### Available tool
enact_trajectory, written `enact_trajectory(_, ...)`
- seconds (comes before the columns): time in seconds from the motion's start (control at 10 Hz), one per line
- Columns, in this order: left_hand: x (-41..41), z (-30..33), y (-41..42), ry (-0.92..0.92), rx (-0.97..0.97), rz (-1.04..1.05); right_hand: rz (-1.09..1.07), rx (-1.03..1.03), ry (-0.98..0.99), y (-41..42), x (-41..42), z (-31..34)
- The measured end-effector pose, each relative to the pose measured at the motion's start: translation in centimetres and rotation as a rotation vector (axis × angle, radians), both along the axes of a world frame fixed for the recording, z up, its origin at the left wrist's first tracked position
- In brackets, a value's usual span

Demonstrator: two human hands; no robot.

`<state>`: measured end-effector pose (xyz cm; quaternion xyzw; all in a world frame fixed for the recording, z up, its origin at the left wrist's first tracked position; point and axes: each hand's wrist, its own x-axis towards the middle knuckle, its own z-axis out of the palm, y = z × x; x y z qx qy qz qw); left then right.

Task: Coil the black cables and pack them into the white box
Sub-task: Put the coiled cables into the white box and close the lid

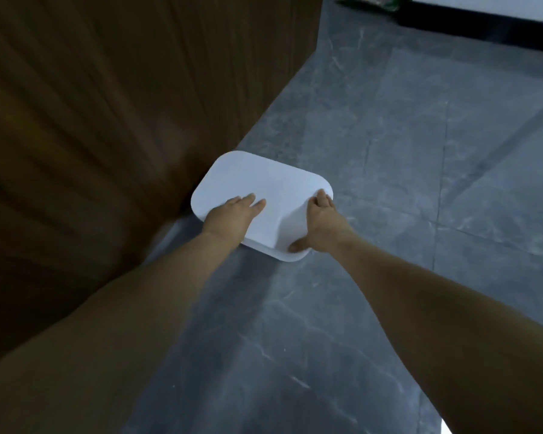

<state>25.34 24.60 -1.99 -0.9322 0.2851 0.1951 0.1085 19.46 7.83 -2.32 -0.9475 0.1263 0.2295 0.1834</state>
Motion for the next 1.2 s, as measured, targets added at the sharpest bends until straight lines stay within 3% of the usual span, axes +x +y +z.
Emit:
enact_trajectory(0.4, 6.1, 0.1, -0.7, 0.034, -0.032, -0.015, -0.021, -0.019, -0.067, -0.5, 4.6, 0.1)
enact_trajectory(0.8, 5.6, 0.6, -0.7, 0.083, -0.117, 0.075, -0.040, 0.062, -0.071, -0.3, 4.7, 1.0)
enact_trajectory(1.0, 3.1, 7.7, -1.6, 0.023, -0.245, 0.107, -0.008, 0.043, -0.144, -0.4, 2.9, 6.0)
enact_trajectory(1.2, -1.7, 21.3, -5.1, 0.004, -0.363, 0.031, -0.093, 0.045, -0.216, -3.2, -3.0, 19.9)
